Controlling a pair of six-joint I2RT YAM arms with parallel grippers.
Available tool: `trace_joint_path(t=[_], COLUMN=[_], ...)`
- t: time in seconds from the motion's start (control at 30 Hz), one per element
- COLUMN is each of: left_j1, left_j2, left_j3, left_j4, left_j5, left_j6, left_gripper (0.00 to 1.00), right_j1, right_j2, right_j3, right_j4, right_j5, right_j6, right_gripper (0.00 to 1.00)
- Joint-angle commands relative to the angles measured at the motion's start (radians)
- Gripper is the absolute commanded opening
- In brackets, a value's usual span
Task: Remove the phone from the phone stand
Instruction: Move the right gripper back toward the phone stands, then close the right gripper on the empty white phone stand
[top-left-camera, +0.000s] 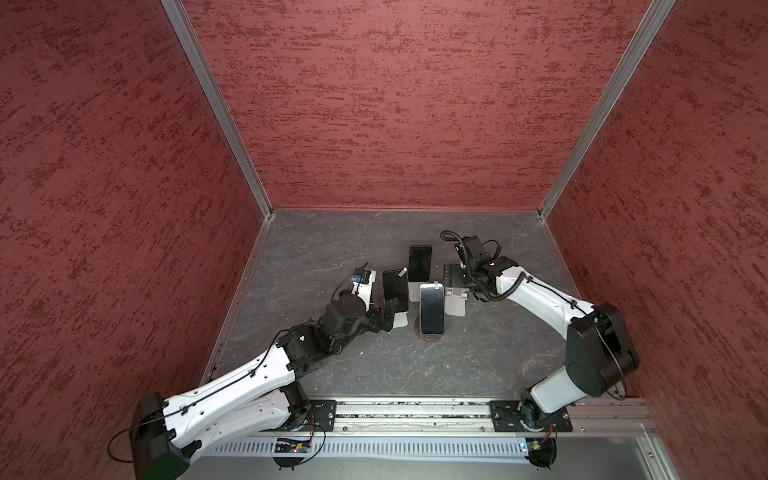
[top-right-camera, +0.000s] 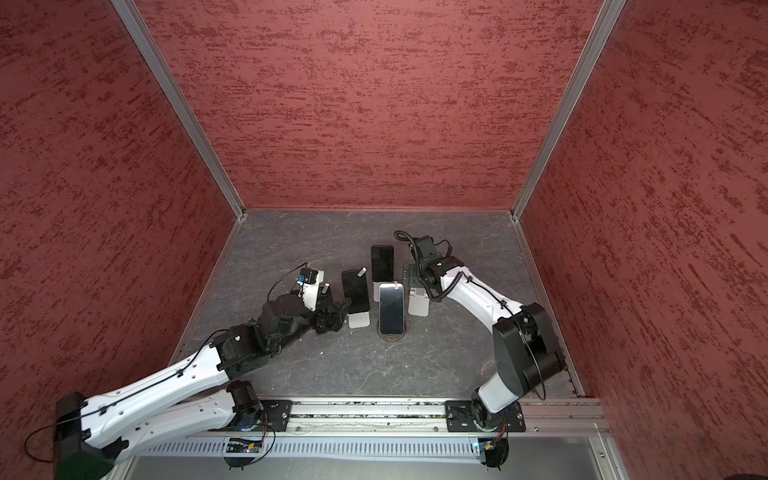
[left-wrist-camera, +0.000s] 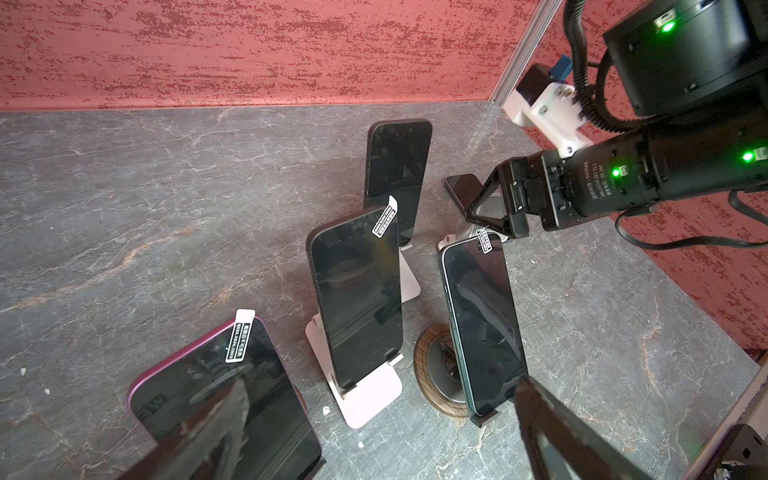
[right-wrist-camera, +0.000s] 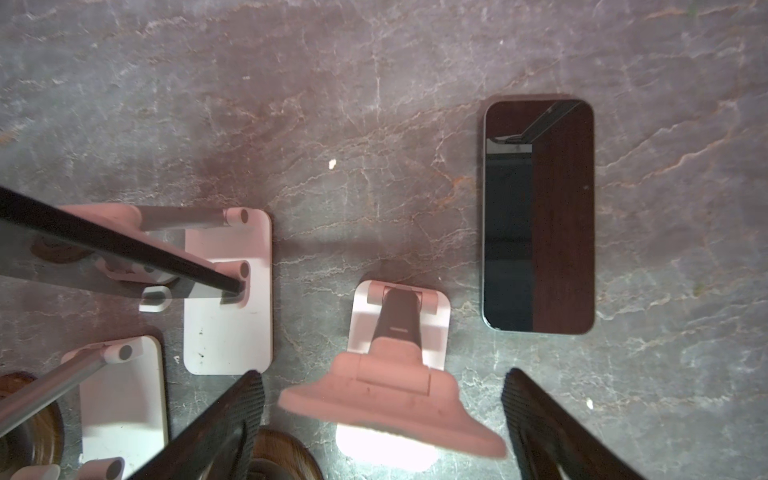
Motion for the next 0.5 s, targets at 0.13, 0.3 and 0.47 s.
trace_joint_path(t=[0.13, 0.3, 0.47], left_j1=[-0.006, -0.006, -0.005], left_j2=[-0.012, -0.01, -0.009], left_j3=[-0.014, -0.015, -0.014], left_j4=[0.019, 0.02, 0.023], left_j5=[-0.004, -0.004, -0.003], left_j6=[-0.004, -0.002, 0.001], left_gripper=[1.0, 0.99, 0.99], right_j1=[0.021, 0.023, 0.024], right_j2=[0.038, 0.051, 0.056], right_j3=[-0.003, 0.0, -0.001], right_j4=[-0.016, -0.02, -0.02], right_j5=[0.057, 0.064, 0.071], right_j6=[0.043, 0.046, 0.044], right_gripper=[0.79, 0.74, 0.68])
